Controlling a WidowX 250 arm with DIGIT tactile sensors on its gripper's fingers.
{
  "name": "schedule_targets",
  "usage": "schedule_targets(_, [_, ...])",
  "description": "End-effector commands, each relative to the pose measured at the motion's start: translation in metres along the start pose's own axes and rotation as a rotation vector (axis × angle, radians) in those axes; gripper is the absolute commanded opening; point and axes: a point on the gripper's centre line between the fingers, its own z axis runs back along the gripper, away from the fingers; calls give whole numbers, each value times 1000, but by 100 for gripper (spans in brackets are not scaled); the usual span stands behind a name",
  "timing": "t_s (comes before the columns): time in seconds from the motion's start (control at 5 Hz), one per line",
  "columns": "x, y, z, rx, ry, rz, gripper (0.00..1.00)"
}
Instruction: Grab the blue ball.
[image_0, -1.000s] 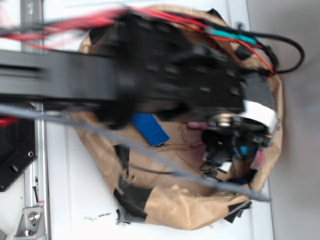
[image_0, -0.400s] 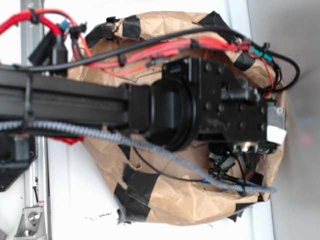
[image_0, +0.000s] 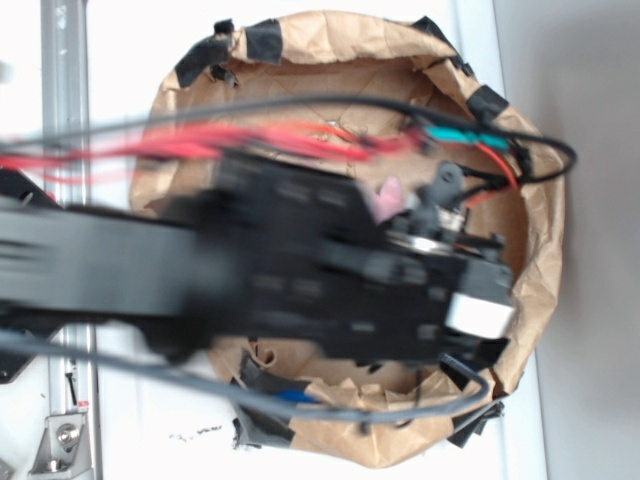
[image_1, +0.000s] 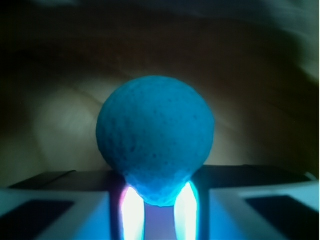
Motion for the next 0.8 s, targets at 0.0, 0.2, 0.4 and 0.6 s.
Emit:
schedule_targets(0.0, [-18,19,105,134,319,154,0])
schedule_targets(0.2, [-36,16,119,16,480,368,0])
schedule_targets(0.4, [-46,18,109,-81,361,635,0])
schedule_targets(0.6, [-47,21,107,-64,362,639,0])
